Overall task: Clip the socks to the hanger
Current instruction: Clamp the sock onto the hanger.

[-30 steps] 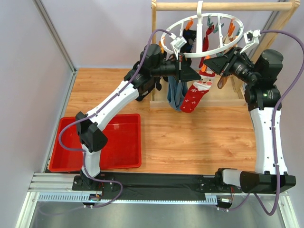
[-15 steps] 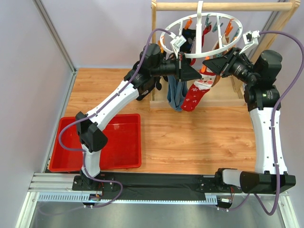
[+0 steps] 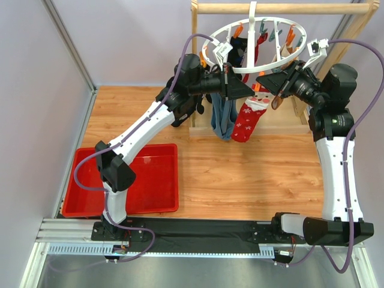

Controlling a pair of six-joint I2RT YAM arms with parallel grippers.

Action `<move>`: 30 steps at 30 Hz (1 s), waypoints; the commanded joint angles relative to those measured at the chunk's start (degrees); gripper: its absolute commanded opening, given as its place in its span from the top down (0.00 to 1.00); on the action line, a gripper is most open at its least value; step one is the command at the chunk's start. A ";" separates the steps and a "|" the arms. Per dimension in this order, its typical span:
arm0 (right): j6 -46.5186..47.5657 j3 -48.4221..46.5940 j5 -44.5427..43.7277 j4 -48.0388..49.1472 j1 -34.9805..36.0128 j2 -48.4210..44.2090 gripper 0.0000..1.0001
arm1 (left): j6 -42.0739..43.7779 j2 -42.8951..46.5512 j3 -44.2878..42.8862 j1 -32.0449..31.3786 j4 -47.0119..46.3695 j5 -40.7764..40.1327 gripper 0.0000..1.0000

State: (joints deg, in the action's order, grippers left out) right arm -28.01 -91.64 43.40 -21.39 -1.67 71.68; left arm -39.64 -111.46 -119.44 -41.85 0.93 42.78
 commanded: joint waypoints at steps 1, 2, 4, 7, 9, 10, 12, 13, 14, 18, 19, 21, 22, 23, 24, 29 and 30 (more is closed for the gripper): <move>0.24 0.05 2.48 -0.41 0.18 -2.51 0.98 | -1.58 0.10 -2.47 0.27 -3.13 0.02 1.00; 0.24 0.05 2.39 -0.41 0.18 -2.51 0.96 | -1.76 0.10 -2.47 0.27 -3.56 0.02 1.00; 0.59 -0.12 2.22 -0.76 0.09 -2.42 0.88 | -2.20 0.10 -2.55 0.27 -3.92 0.28 1.00; 0.94 -0.47 1.96 -1.11 0.18 -2.42 0.71 | -2.29 0.10 -2.55 0.27 -4.01 0.28 1.00; 1.03 -0.65 1.69 -1.46 0.09 -2.51 0.61 | -2.46 0.10 -2.55 0.18 -4.00 0.19 1.00; 1.03 -0.56 1.34 -1.46 0.18 -2.60 0.58 | -2.64 0.02 -2.64 0.18 -4.18 0.28 1.00; 1.20 -0.74 1.08 -1.90 0.18 -2.51 0.46 | -2.90 -0.07 -2.73 0.27 -4.36 0.37 1.00; 1.46 -0.74 0.73 -2.08 0.18 -2.60 0.43 | -2.99 -0.25 -2.82 0.27 -4.27 0.37 1.00; 1.47 -0.91 0.46 -2.34 0.09 -2.42 0.36 | -3.16 -0.25 -2.91 0.27 -4.18 0.11 1.00; 3.57 -2.93 -2.52 -7.07 0.18 -2.51 0.22 | -4.13 -0.42 -2.91 0.45 -3.74 -0.77 1.00; 4.62 -3.63 -4.35 -7.96 0.09 -2.68 0.18 | -4.22 -0.43 -2.91 0.54 -3.05 -0.95 1.00; 5.77 -4.51 -6.39 -10.85 0.09 -3.12 0.07 | -3.96 -0.25 -2.73 0.54 -2.42 -2.35 0.88; 6.82 -5.30 -8.66 -12.00 0.09 -3.30 0.02 | -3.52 0.27 -1.95 0.54 -2.95 -2.44 0.79; 7.44 -5.74 -9.64 -12.97 0.18 -3.47 0.00 | -3.43 0.63 -1.50 0.54 -2.95 -3.40 0.71; 8.05 -6.18 -10.69 -15.24 0.09 -3.65 0.00 | -3.34 1.06 -0.80 0.45 -2.78 -4.28 0.63; 11.39 -7.77 -22.01 -22.90 0.18 -5.41 0.00 | 0.61 4.57 0.69 0.54 5.65 -7.80 0.17; 11.66 -7.60 -24.21 -25.35 0.09 -6.02 0.00 | 0.88 5.54 3.13 0.45 6.10 -8.50 0.13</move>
State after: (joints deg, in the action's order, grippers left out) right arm -19.38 -97.01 28.60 -39.20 -1.63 68.16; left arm -40.97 -110.91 -118.50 -41.54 3.18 36.88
